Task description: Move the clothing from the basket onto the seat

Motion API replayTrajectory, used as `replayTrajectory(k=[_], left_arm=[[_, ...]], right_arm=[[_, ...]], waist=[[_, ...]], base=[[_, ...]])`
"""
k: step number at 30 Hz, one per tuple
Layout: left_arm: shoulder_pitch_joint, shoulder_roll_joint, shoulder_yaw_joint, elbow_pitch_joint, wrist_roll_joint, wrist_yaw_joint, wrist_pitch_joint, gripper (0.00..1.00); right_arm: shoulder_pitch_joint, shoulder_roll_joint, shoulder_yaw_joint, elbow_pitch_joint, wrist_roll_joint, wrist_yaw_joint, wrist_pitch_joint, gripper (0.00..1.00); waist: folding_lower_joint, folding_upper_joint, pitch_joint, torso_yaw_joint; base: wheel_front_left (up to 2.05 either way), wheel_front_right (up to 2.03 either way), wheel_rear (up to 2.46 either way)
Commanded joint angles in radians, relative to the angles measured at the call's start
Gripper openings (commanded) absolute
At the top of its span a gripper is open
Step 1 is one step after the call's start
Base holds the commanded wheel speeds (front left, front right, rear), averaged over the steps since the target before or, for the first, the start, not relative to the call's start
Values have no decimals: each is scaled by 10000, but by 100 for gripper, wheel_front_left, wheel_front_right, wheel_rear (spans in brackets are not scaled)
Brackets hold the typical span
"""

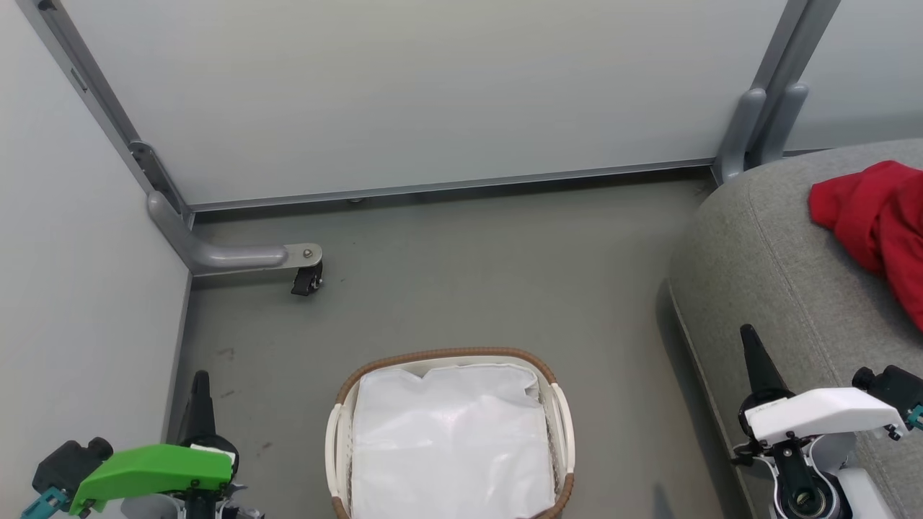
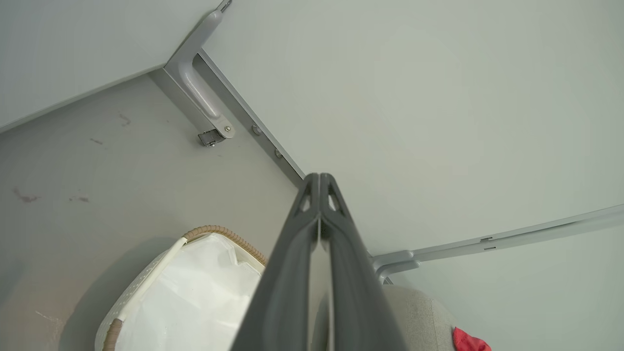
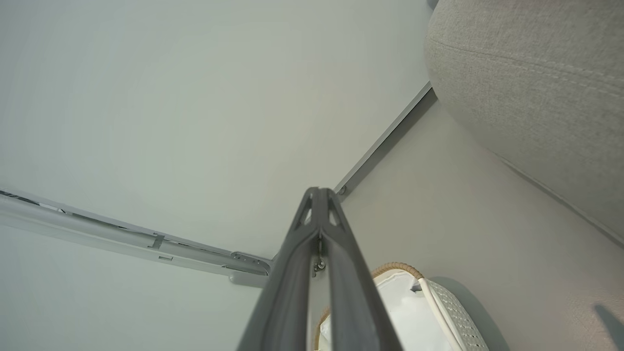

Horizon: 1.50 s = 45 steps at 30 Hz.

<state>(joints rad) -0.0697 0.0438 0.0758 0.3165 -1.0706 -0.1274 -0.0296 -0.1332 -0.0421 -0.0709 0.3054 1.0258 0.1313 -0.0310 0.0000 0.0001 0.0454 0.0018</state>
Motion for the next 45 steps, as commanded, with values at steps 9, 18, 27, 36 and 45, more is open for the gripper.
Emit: replayTrajectory(k=[9,18,27,36,45], left_arm=[[-274,73,115,-234,-1105,-32,281,0],[-318,78,169,-342,-1942,-37,510,0],[-347,82,221,-430,-2701,-41,723,0],[-392,86,276,-507,-3431,-45,915,0],[-395,90,324,-583,-4105,-50,1102,0]], right_arm=[[87,-75,-111,-231,1175,-5,303,0],[130,-81,-177,-311,2094,-6,525,0],[157,-87,-240,-386,2905,-5,740,0],[193,-93,-299,-448,3698,-6,932,0],[225,-99,-349,-516,4430,-7,1122,0]], waist=[[0,-1,-60,-2],[0,-1,-118,-5],[0,-1,-174,-7],[0,-1,-231,-10],[0,-1,-289,-12]], base=[[0,0,0],[0,0,0],[0,0,0],[0,0,0],[0,0,0]])
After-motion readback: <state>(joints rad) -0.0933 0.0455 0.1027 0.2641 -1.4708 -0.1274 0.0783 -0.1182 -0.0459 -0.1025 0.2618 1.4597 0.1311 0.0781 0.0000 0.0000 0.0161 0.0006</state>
